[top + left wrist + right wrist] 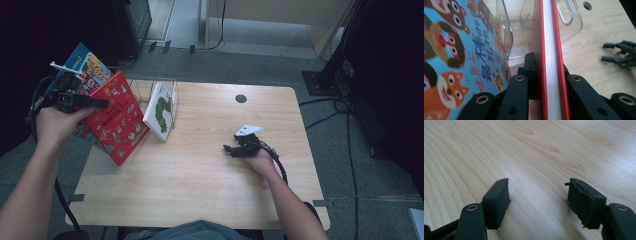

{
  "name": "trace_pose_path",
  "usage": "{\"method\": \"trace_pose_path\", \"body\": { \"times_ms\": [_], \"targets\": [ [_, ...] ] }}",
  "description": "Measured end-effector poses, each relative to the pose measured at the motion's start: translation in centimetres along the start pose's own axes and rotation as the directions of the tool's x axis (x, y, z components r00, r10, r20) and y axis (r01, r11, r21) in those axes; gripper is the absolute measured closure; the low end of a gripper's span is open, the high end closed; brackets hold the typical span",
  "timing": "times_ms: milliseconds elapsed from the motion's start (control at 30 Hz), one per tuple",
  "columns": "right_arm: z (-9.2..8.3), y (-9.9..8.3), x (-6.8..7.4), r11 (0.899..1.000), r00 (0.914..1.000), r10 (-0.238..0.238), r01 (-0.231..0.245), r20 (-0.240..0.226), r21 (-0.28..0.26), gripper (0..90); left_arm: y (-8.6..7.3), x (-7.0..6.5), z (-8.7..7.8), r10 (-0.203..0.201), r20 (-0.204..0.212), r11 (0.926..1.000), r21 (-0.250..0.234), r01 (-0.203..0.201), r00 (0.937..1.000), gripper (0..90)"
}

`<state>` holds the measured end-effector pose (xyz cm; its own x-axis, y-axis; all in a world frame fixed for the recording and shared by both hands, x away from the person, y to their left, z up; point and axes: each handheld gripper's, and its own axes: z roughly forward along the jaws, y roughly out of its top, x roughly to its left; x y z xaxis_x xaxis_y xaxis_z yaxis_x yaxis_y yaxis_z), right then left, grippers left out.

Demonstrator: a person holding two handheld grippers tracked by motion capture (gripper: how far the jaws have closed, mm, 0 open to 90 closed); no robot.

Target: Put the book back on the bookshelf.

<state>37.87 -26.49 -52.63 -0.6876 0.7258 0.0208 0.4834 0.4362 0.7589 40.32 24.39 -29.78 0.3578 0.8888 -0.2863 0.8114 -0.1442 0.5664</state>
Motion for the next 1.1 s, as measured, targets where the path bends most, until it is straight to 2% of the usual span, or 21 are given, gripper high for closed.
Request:
{"method": "trace_pose_path", "body": {
  "times_ms": [367, 567, 733, 800, 900, 1100],
  "targets": [
    [0.0, 0.0, 0.1, 1.000, 1.0000, 0.003, -0.003, 0.006, -0.001, 33.2, 1.5, 0.4, 1.5, -0.012, -0.046, 0.9992, -0.039, 0.010, 0.9989, 79.9],
    [0.0, 0.0, 0.1, 1.000, 0.9999, 0.007, -0.007, 0.010, 0.000, 33.1, 2.0, 0.4, 2.9, -0.027, -0.037, 0.9982, -0.054, 0.025, 0.9990, 79.9],
    [-0.1, -0.1, 0.2, 1.000, 0.9999, 0.007, -0.007, 0.008, 0.000, 33.2, 2.1, 0.5, 3.0, -0.024, -0.034, 0.9983, -0.054, 0.022, 0.9991, 79.8],
    [-0.1, -0.1, 0.2, 1.000, 0.9999, 0.007, -0.007, 0.008, 0.000, 33.1, 2.2, 0.6, 3.0, -0.025, -0.025, 0.9994, -0.026, 0.025, 0.9994, 79.1],
    [-0.1, -0.1, 0.2, 1.000, 0.9999, 0.008, -0.008, 0.007, 0.001, 33.1, 2.4, 0.7, 2.9, -0.007, -0.037, 0.9991, 0.042, 0.009, 0.9993, 78.3],
    [-0.1, -0.1, 0.2, 1.000, 1.0000, 0.006, -0.006, 0.006, 0.001, 33.1, 3.3, 0.5, 3.0, 0.009, -0.036, 0.9918, 0.128, -0.005, 0.9993, 78.1]
  ]
}}
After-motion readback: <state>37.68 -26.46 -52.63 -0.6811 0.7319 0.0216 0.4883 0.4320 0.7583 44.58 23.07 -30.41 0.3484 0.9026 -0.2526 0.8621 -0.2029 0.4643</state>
